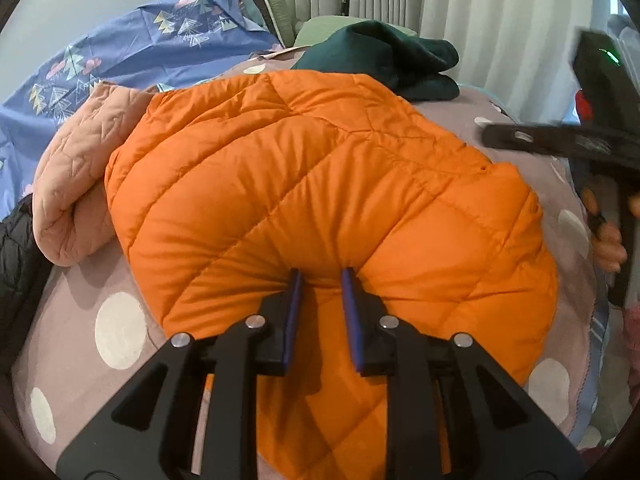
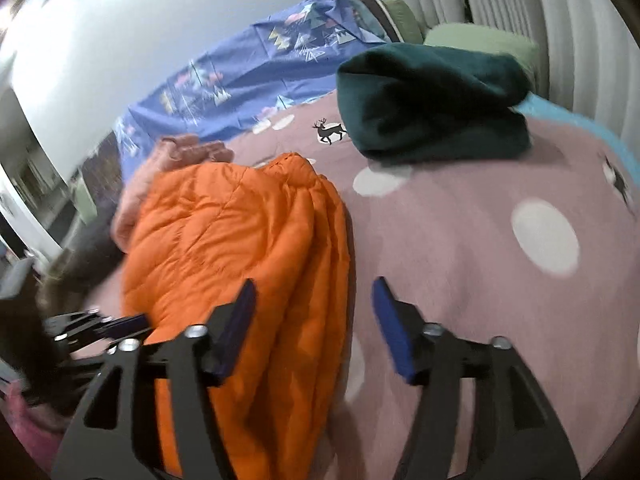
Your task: Fold large clothes
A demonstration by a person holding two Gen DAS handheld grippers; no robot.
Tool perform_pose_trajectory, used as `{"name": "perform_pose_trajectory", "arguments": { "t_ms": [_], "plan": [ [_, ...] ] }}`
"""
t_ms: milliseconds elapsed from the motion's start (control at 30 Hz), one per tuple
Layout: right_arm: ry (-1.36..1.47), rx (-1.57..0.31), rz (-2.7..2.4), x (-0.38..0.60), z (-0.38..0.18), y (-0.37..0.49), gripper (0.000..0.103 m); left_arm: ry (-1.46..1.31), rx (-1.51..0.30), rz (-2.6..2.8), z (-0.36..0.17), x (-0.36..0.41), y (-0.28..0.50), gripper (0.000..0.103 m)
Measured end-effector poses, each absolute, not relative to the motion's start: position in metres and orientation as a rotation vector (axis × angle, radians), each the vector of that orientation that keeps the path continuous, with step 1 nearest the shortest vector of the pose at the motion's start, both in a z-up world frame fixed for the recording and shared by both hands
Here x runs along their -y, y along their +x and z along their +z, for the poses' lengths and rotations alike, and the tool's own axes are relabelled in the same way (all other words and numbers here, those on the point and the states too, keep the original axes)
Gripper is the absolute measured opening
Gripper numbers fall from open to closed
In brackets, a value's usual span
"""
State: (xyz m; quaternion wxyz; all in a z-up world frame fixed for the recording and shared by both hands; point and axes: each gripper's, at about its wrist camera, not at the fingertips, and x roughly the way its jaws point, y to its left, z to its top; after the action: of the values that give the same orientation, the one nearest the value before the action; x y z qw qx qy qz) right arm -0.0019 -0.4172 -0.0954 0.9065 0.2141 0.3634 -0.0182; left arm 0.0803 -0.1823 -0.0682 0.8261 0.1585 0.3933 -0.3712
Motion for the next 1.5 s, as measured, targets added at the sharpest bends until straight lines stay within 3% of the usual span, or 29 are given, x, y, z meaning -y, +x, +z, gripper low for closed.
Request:
{"name": "perform_pose_trajectory", "arguments": {
  "t_ms": [67, 233, 300, 367, 467, 533, 767, 867, 933, 1000, 1067, 1133, 1267, 1500],
  "plan": [
    [0.454, -0.764, -0.007, 0.407, -0.100, -0.016, 0.082, 0.324, -0.836, -0.790, -0.068, 0.181, 0.082, 0.021],
    [0.428, -0.608, -0.002, 0.374, -0.077, -0.039, 0.078, 0.342, -0.825, -0.778, -0.068, 0.182, 0.082, 0.021],
    [0.379, -0.519, 0.037, 0.359, -0.062, -0.037, 0.046, 0.339, -0.826, -0.775, -0.067, 0.182, 0.081, 0.021],
    [0.383, -0.551, 0.043, 0.353, -0.066, -0.026, 0.005, 0.336, -0.825, -0.775, -0.067, 0.180, 0.080, 0.021],
    [0.415, -0.783, -0.030, 0.352, -0.122, 0.002, 0.000, 0.314, -0.826, -0.783, -0.068, 0.177, 0.080, 0.021],
    [0.506, -0.795, -0.028, 0.359, -0.156, 0.001, 0.000, 0.301, -0.833, -0.805, -0.068, 0.175, 0.080, 0.021],
    [0.464, -0.792, -0.042, 0.350, -0.152, 0.000, 0.000, 0.218, -0.779, -0.852, -0.024, 0.184, 0.097, 0.021],
    [0.467, -0.776, -0.038, 0.348, -0.149, -0.002, 0.000, 0.252, -0.801, -0.852, -0.030, 0.211, 0.126, 0.030],
    [0.518, -0.742, -0.027, 0.362, -0.141, -0.019, 0.003, 0.335, -0.854, -0.801, -0.060, 0.230, 0.140, 0.031],
    [0.584, -0.686, -0.025, 0.375, -0.133, -0.044, 0.021, 0.356, -0.851, -0.787, -0.069, 0.234, 0.139, 0.030],
    [0.633, -0.670, -0.049, 0.385, -0.130, -0.060, 0.065, 0.393, -0.828, -0.783, -0.067, 0.235, 0.131, 0.029],
    [0.703, -0.683, -0.021, 0.394, -0.134, -0.068, 0.067, 0.403, -0.818, -0.786, -0.068, 0.235, 0.128, 0.029],
    [0.821, -0.762, 0.069, 0.386, -0.149, -0.063, 0.084, 0.392, -0.821, -0.789, -0.067, 0.232, 0.131, 0.029],
    [0.961, -0.857, 0.094, 0.380, -0.171, -0.037, 0.092, 0.393, -0.813, -0.790, -0.067, 0.231, 0.129, 0.029]
  ]
}}
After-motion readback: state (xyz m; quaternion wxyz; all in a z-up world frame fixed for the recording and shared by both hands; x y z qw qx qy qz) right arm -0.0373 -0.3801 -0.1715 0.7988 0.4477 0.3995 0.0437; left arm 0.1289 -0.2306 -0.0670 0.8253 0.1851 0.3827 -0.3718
